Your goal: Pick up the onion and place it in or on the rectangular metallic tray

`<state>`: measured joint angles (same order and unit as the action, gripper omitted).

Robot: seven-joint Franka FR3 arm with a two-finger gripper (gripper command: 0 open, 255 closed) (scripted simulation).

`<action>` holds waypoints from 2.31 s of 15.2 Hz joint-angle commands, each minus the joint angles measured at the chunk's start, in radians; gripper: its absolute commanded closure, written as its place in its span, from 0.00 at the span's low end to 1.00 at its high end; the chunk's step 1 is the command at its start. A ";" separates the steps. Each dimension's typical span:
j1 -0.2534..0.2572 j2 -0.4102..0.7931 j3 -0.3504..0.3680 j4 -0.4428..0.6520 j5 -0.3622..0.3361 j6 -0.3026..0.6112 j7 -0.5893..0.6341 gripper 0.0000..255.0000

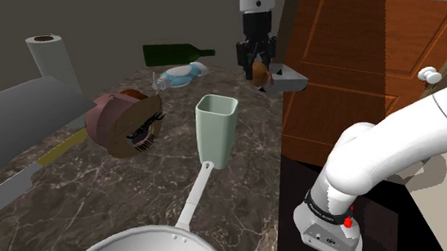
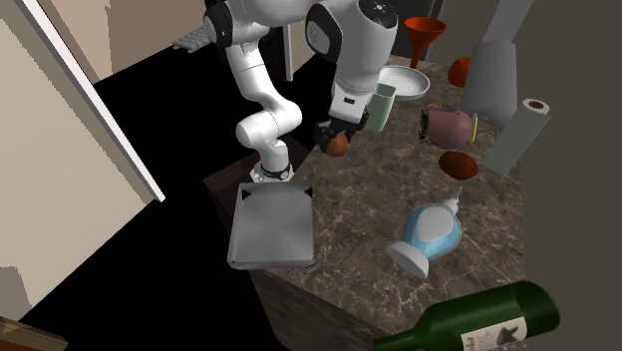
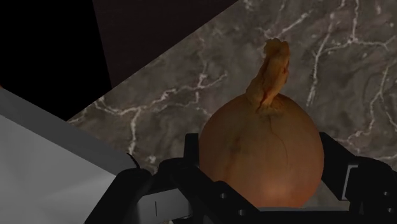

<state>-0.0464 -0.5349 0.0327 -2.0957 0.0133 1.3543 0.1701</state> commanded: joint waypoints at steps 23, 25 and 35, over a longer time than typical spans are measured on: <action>-0.097 0.278 -0.242 0.389 -0.141 -0.093 -0.350 1.00; -0.113 0.328 -0.274 0.440 -0.147 -0.090 -0.401 1.00; -0.137 0.369 -0.315 0.385 -0.153 0.011 -0.455 1.00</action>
<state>-0.1832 -0.1589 -0.2819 -1.6879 -0.1380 1.3496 -0.2867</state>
